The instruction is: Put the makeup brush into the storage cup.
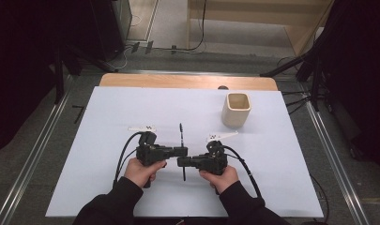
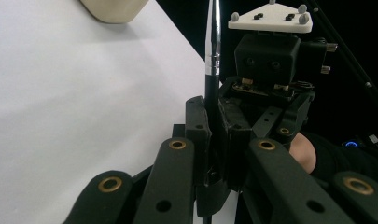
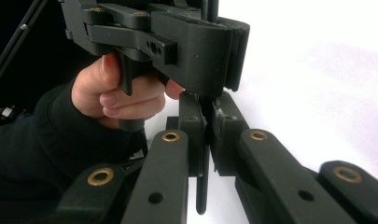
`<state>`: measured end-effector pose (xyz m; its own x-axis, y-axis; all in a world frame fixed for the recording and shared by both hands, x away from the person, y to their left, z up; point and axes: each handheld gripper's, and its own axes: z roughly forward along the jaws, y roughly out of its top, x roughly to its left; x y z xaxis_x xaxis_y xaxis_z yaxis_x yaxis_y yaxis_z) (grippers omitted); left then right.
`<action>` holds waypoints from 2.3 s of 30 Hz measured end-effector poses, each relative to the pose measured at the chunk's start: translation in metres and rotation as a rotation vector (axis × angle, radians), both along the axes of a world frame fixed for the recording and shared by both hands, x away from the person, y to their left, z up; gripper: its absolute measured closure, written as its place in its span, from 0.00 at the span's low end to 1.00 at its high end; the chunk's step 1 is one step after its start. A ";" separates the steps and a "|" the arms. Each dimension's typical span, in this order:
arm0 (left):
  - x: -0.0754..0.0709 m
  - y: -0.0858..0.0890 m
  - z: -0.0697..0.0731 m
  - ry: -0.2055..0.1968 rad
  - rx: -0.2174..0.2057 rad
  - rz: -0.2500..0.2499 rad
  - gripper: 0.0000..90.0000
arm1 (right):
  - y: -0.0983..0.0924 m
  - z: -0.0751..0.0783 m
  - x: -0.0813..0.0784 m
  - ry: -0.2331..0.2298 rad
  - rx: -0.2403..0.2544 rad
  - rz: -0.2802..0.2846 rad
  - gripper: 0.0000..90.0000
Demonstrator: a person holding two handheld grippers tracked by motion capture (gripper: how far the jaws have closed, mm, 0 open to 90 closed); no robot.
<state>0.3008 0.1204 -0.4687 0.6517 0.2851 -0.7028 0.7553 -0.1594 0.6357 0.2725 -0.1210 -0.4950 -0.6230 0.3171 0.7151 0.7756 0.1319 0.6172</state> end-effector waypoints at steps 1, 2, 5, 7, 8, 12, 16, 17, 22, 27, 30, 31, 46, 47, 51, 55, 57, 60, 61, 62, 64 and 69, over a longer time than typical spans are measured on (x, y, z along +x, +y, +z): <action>0.000 0.000 0.000 -0.003 0.001 0.000 0.94 | 0.000 0.000 0.000 0.001 0.000 0.000 0.96; 0.000 0.000 0.000 -0.002 0.001 0.001 0.93 | 0.000 0.000 0.000 0.004 -0.001 0.000 0.96; 0.000 0.000 0.000 -0.003 0.003 0.002 0.93 | -0.001 0.001 0.000 0.001 -0.003 0.000 0.96; 0.001 0.000 0.000 -0.002 0.010 0.006 0.91 | 0.000 0.001 0.000 0.004 -0.004 0.001 0.96; 0.001 0.001 0.000 0.004 0.011 0.008 0.89 | 0.000 0.001 0.000 0.003 -0.006 0.004 0.96; 0.002 0.007 0.003 -0.006 -0.002 0.033 0.71 | -0.001 0.001 0.000 -0.005 -0.004 0.005 0.96; 0.002 0.013 0.006 -0.038 0.021 0.065 0.58 | -0.002 0.002 0.000 -0.005 -0.015 0.008 0.96; 0.003 0.015 0.007 -0.044 0.030 0.065 0.56 | -0.002 0.002 0.000 -0.007 -0.018 0.007 0.96; 0.002 0.022 0.011 -0.072 0.068 0.072 0.51 | -0.005 0.002 0.002 -0.014 -0.039 -0.007 0.96; 0.002 0.028 0.012 -0.085 0.108 0.069 0.47 | -0.012 0.003 0.006 -0.019 -0.046 -0.037 0.96; 0.001 0.032 0.012 -0.090 0.130 0.068 0.44 | -0.016 0.004 0.008 -0.024 -0.047 -0.054 0.96; 0.000 0.033 0.012 -0.099 0.138 0.069 0.44 | -0.017 0.004 0.009 -0.024 -0.046 -0.058 0.96; -0.008 0.042 0.012 -0.202 0.294 0.025 0.35 | -0.035 0.004 0.019 -0.001 -0.054 -0.117 0.96; -0.009 0.042 0.012 -0.210 0.302 0.027 0.35 | -0.035 0.004 0.019 -0.005 -0.058 -0.121 0.96; -0.013 0.045 0.013 -0.246 0.341 0.028 0.34 | -0.038 0.005 0.020 -0.012 -0.065 -0.130 0.96; -0.017 0.047 0.012 -0.273 0.388 0.033 0.34 | -0.041 0.007 0.022 -0.022 -0.077 -0.143 0.96; -0.018 0.048 0.012 -0.281 0.400 0.033 0.34 | -0.044 0.010 0.023 -0.033 -0.080 -0.150 0.96; -0.020 0.049 0.012 -0.298 0.416 0.034 0.33 | -0.047 0.013 0.024 -0.042 -0.080 -0.161 0.96; -0.021 0.050 0.012 -0.301 0.423 0.034 0.33 | -0.048 0.014 0.025 -0.044 -0.081 -0.163 0.96; -0.021 0.050 0.012 -0.301 0.423 0.036 0.33 | -0.050 0.014 0.025 -0.046 -0.085 -0.168 0.96; -0.021 0.052 0.012 -0.305 0.424 0.038 0.33 | -0.052 0.015 0.027 -0.050 -0.087 -0.173 0.96; -0.024 0.059 0.011 -0.326 0.456 0.045 0.32 | -0.055 0.017 0.028 -0.055 -0.091 -0.184 0.96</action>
